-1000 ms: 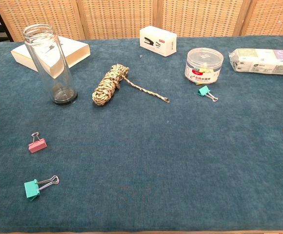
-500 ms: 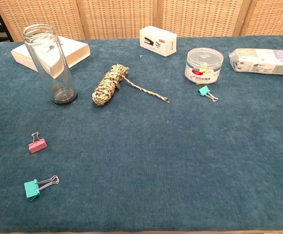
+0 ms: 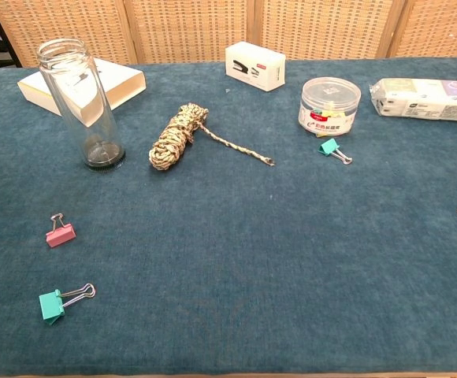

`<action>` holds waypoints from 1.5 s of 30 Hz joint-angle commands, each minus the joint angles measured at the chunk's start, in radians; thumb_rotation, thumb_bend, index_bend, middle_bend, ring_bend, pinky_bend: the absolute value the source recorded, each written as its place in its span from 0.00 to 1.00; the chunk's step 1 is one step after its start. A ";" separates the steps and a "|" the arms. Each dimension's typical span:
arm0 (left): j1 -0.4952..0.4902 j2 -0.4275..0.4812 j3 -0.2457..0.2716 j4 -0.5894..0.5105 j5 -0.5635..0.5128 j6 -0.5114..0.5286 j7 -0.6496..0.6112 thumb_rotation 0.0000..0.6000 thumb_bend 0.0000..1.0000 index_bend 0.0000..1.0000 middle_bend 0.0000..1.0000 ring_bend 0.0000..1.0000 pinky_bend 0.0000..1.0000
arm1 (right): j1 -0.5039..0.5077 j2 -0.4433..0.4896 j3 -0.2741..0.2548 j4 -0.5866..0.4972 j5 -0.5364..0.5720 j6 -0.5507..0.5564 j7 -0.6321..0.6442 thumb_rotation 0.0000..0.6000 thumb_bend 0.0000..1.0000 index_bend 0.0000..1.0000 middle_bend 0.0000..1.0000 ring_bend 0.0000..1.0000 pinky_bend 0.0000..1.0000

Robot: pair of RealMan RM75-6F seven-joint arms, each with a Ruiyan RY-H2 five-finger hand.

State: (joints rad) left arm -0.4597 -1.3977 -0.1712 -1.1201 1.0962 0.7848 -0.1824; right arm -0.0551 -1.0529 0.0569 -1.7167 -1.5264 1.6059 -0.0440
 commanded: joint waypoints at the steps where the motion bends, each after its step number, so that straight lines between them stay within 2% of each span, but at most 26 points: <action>1: 0.008 0.029 -0.006 -0.045 0.014 0.030 0.001 1.00 0.47 0.62 0.00 0.00 0.00 | 0.000 0.001 -0.002 0.000 -0.003 -0.001 0.003 1.00 0.07 0.02 0.00 0.00 0.00; 5: 0.019 0.072 -0.011 -0.110 0.042 0.080 0.000 1.00 0.47 0.62 0.00 0.00 0.00 | -0.001 0.003 -0.002 -0.002 -0.004 0.002 0.007 1.00 0.07 0.02 0.00 0.00 0.00; 11: 0.041 0.162 -0.023 -0.244 0.168 0.214 -0.059 1.00 0.48 0.64 0.00 0.00 0.00 | -0.002 0.002 -0.003 -0.003 -0.010 0.006 0.009 1.00 0.07 0.01 0.00 0.00 0.00; 21: -0.005 0.276 -0.076 -0.414 0.233 0.269 -0.041 1.00 0.48 0.64 0.00 0.00 0.00 | -0.005 0.004 -0.004 -0.005 -0.014 0.012 0.014 1.00 0.07 0.01 0.00 0.00 0.00; 29: -0.084 0.313 -0.130 -0.501 0.196 0.220 -0.007 1.00 0.48 0.64 0.00 0.00 0.00 | -0.007 0.010 0.000 -0.002 -0.009 0.017 0.030 1.00 0.07 0.01 0.00 0.00 0.00; 34: -0.146 0.303 -0.160 -0.524 0.142 0.187 0.074 1.00 0.49 0.64 0.00 0.00 0.00 | -0.007 0.015 0.004 0.002 0.002 0.014 0.043 1.00 0.07 0.01 0.00 0.00 0.00; 45: -0.221 0.245 -0.160 -0.499 0.035 0.148 0.169 1.00 0.49 0.64 0.00 0.00 0.00 | -0.003 0.016 0.011 0.011 0.026 -0.001 0.056 1.00 0.07 0.01 0.00 0.00 0.00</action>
State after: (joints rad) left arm -0.6753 -1.1471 -0.3336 -1.6231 1.1370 0.9372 -0.0173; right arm -0.0581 -1.0364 0.0680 -1.7060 -1.5011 1.6054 0.0119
